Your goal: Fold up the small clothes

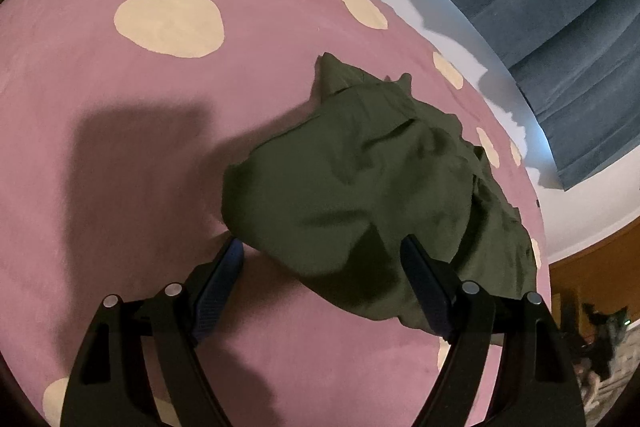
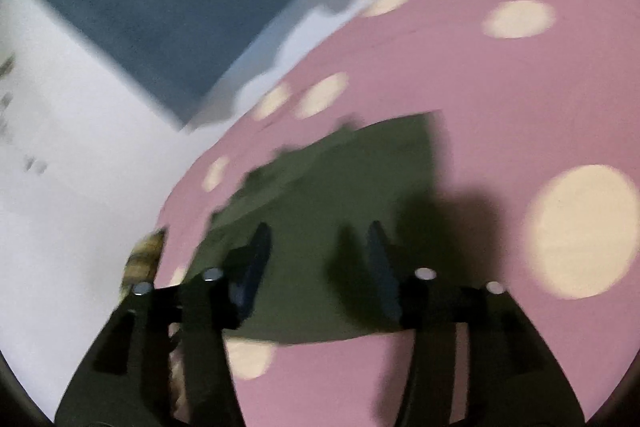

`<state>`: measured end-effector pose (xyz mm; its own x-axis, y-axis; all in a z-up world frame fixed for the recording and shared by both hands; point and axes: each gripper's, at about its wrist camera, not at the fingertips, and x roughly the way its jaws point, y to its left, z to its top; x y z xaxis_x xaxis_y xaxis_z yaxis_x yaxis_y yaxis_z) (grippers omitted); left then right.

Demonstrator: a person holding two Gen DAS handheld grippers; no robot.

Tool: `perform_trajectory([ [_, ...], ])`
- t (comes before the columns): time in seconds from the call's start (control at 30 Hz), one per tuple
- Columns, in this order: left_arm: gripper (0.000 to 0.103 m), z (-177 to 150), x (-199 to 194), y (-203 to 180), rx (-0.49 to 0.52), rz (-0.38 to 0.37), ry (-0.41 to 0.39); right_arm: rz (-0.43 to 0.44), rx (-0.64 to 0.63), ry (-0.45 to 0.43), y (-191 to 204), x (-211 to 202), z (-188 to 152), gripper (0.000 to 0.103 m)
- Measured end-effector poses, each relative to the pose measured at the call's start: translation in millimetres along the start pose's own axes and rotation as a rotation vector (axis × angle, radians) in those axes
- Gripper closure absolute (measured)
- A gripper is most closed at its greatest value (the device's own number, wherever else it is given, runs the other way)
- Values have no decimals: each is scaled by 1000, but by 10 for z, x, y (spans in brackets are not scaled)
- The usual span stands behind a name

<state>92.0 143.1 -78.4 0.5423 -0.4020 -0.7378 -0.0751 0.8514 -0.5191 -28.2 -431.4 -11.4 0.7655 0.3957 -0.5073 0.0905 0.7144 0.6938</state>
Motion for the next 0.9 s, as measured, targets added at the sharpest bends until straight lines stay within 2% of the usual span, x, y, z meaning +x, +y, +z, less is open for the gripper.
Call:
perform_trajectory([
  [0.1,24,3,2,12,4,-1,2,110,-47,140,431,453,-205,44],
  [0.17,23,12,-6,19,8,-6,9,137,-68,232,629,792,-360,44],
  [0.27,23,22,-50,57,-5,-28,27,138,-93,341,758,1167,-564,41],
  [0.37,23,21,-153,129,-9,-60,48,45,-112,442,679,1585,-749,40],
  [0.47,23,40,-292,199,14,-56,36,85,-75,429,533,1656,-801,40],
  [0.63,20,301,-342,299,48,-39,24,82,-95,428,546,1614,-843,40],
  [0.73,20,529,-138,298,68,-95,104,79,-117,414,567,1600,-822,40],
  [0.9,20,780,362,232,99,-221,305,88,-108,408,544,1611,-837,40],
])
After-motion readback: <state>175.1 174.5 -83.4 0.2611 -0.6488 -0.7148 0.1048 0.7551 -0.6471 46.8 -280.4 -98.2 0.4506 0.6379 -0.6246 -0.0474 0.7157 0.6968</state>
